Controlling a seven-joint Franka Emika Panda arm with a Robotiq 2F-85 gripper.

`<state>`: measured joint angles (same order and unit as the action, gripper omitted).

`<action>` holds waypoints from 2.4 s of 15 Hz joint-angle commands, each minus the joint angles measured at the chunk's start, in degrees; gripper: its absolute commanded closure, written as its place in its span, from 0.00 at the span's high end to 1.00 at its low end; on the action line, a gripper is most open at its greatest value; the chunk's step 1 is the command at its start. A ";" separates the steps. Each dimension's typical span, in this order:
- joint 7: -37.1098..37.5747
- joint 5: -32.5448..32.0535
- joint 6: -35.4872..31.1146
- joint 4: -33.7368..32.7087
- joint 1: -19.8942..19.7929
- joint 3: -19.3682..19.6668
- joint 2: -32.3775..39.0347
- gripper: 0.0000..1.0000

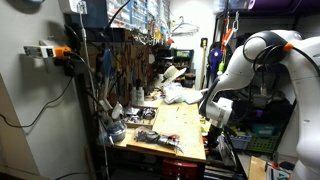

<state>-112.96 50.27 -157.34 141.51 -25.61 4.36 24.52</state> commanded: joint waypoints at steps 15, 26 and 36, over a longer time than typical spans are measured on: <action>6.18 -25.04 8.88 7.81 -3.28 11.20 -13.24 0.12; 7.44 -32.95 17.21 7.43 -3.38 17.55 -18.95 0.12; 7.73 -46.59 27.54 7.17 -3.21 21.77 -24.69 0.12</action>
<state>-104.86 7.61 -134.28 147.71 -28.60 25.05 3.75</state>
